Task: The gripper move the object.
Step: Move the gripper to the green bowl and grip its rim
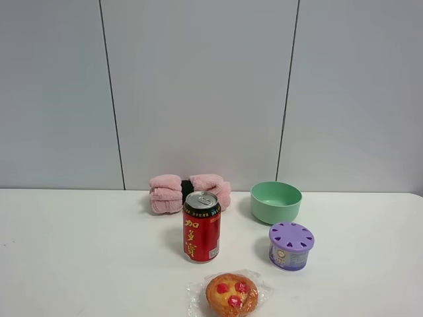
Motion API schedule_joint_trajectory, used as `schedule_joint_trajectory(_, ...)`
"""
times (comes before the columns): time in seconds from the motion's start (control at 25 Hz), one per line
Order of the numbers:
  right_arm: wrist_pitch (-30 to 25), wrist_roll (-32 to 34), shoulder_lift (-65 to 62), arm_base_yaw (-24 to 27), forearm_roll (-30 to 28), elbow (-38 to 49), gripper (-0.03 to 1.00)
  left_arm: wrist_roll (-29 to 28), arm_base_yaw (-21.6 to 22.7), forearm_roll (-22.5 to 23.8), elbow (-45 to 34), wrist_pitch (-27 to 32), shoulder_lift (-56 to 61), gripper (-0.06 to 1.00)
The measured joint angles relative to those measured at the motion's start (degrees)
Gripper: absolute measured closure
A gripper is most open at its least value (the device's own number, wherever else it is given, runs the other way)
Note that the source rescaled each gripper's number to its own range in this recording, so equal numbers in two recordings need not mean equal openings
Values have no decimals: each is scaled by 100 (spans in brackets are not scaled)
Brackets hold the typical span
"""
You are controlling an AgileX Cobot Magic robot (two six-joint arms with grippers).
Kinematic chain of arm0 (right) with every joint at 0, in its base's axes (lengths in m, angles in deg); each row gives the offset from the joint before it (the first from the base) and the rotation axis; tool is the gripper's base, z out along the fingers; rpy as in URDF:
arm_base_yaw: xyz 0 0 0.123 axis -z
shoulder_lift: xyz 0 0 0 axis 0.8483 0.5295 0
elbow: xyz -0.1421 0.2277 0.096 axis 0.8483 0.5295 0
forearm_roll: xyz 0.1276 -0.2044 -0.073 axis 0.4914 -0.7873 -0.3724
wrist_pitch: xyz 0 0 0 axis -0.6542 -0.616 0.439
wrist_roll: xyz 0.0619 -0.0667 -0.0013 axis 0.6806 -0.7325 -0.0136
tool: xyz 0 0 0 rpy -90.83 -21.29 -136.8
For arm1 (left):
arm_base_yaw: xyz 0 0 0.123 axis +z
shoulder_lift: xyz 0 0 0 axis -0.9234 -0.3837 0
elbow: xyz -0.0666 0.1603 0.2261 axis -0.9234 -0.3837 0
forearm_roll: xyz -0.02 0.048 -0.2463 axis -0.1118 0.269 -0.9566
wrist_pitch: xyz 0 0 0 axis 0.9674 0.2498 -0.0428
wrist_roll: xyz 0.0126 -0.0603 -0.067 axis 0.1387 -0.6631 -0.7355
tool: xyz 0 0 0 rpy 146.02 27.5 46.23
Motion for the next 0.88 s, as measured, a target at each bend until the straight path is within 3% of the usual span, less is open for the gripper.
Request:
schedule_joint_trajectory(0.04,0,0,0,0,0,0,8,0,0,0,0,0,0,-6)
schedule_joint_trajectory(0.88,0,0,0,0,0,0,8,0,0,0,0,0,0,-6)
